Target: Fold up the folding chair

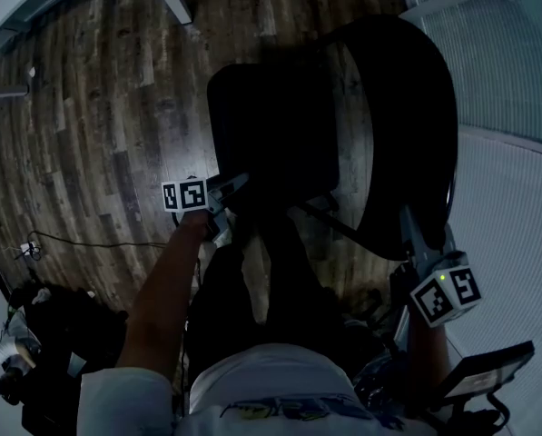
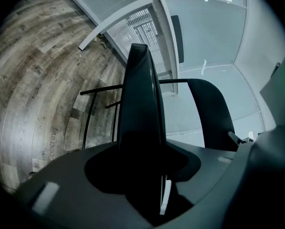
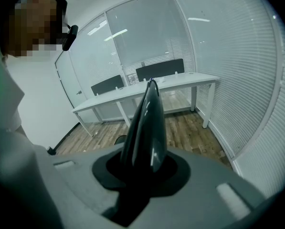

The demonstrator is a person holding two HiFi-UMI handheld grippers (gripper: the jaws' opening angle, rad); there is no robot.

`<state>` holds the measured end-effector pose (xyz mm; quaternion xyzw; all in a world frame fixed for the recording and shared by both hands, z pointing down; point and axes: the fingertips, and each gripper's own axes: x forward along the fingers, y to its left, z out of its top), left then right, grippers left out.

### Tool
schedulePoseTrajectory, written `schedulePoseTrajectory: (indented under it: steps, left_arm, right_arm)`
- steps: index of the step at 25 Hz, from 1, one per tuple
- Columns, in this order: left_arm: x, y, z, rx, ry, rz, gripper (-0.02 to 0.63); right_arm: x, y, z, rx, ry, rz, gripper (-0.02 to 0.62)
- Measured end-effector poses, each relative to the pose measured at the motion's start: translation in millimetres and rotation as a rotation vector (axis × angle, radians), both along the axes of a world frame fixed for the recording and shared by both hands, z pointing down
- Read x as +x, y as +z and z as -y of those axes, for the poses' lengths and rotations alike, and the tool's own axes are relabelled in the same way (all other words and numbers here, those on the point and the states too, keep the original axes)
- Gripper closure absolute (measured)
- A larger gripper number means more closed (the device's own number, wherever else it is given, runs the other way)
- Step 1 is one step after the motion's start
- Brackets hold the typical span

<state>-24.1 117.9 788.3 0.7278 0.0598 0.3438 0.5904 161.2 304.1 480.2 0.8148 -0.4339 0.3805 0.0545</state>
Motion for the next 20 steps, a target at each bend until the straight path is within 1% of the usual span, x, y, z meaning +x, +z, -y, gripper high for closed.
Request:
schedulePoseTrajectory:
  steps: [8,20]
  left_arm:
    - [10,-18,-7,0.025,0.016,0.036,0.393]
    - [24,-41,-23,0.099,0.021,0.098,0.396]
  right_arm:
    - [-4,-11,8,-0.016,0.000,-0.016,0.523]
    - [-17,-21,14,-0.009,0.008,-0.022,0.520]
